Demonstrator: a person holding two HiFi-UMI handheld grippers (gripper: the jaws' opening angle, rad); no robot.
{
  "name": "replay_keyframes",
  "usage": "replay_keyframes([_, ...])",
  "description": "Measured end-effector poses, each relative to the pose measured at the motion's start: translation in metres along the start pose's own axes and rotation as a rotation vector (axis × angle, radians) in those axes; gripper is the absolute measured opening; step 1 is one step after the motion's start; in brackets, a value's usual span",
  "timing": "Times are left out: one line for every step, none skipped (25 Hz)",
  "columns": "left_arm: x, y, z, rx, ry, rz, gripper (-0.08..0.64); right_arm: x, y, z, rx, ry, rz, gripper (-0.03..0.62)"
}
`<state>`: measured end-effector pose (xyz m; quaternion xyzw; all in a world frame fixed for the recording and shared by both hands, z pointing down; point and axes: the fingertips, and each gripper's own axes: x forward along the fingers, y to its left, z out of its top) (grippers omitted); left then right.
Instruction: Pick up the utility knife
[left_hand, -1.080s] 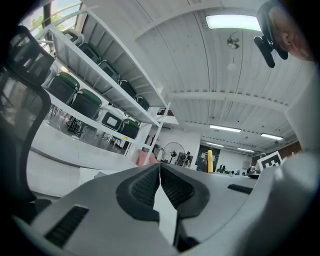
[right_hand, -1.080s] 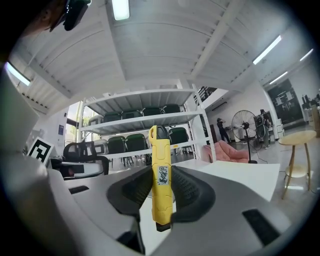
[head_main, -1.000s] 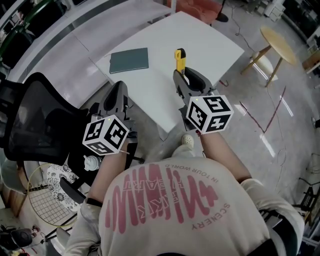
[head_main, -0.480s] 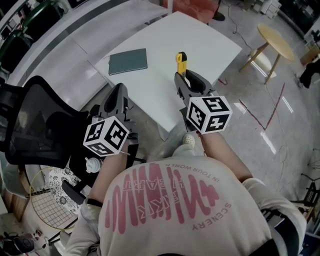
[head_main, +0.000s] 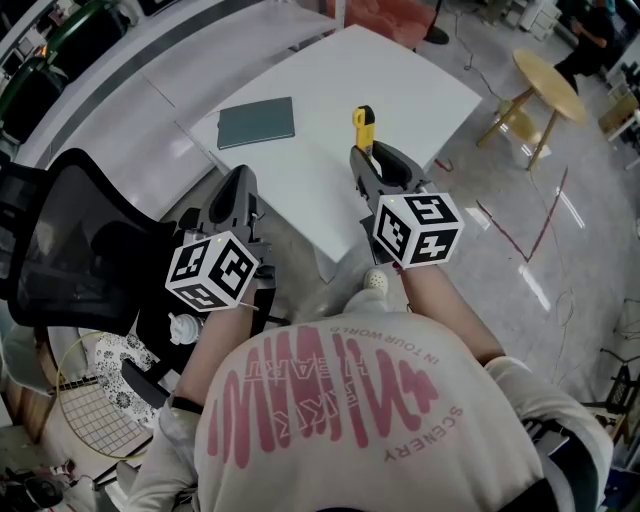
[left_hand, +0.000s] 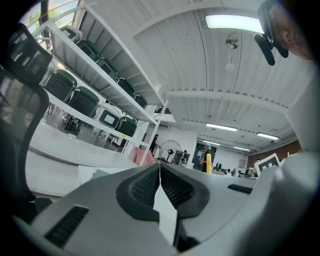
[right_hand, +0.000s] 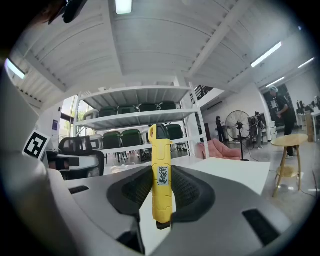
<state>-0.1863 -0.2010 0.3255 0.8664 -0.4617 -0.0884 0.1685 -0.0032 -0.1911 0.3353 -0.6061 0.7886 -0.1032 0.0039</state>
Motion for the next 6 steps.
replay_keyframes([-0.0002, -0.0008, 0.0011, 0.001, -0.001, -0.001, 0.025, -0.0002, -0.0001, 0.0006, -0.001, 0.001, -0.001, 0.13])
replay_keyframes([-0.0002, -0.0012, 0.0022, 0.0, -0.003, -0.002, 0.025, 0.0, -0.0003, 0.0011, -0.002, 0.003, -0.002, 0.13])
replay_keyframes([-0.0002, -0.0013, 0.0032, 0.0, -0.004, -0.001, 0.025, 0.0002, -0.0005, 0.0015, -0.002, 0.004, -0.002, 0.13])
replay_keyframes([-0.0001, -0.0014, 0.0039, 0.0, -0.005, -0.001, 0.025, 0.0005, -0.0008, 0.0017, -0.002, 0.005, -0.003, 0.13])
replay_keyframes([0.0, -0.0014, 0.0045, 0.0, -0.006, -0.001, 0.025, 0.0008, -0.001, 0.0019, -0.002, 0.006, -0.003, 0.13])
replay_keyframes([0.0001, -0.0013, 0.005, -0.001, -0.007, -0.001, 0.025, 0.0011, -0.0013, 0.0019, -0.002, 0.007, -0.003, 0.13])
